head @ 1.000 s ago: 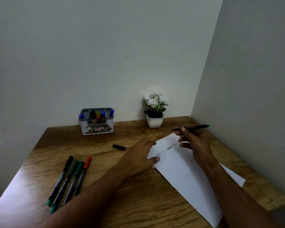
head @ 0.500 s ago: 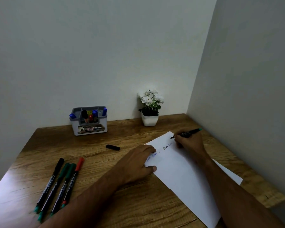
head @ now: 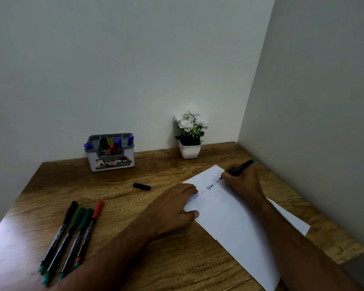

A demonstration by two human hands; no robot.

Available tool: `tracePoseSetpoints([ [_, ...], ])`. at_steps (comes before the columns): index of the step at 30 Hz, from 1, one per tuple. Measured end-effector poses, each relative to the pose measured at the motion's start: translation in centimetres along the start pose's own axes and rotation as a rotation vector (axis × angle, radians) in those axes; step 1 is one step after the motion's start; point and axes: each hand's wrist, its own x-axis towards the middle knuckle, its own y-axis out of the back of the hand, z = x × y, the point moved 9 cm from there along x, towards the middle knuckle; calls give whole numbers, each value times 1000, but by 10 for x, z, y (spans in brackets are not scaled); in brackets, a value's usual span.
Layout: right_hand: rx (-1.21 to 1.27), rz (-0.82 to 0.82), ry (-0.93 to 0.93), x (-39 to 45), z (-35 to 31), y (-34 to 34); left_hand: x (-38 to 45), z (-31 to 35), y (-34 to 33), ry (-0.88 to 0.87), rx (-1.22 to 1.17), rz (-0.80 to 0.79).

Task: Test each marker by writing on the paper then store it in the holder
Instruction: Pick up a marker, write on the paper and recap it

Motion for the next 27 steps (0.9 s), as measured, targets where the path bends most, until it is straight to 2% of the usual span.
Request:
tracePoseSetpoints([
  [27,-34,48,-31,3,7,1,-2,3,2,9,1,0],
])
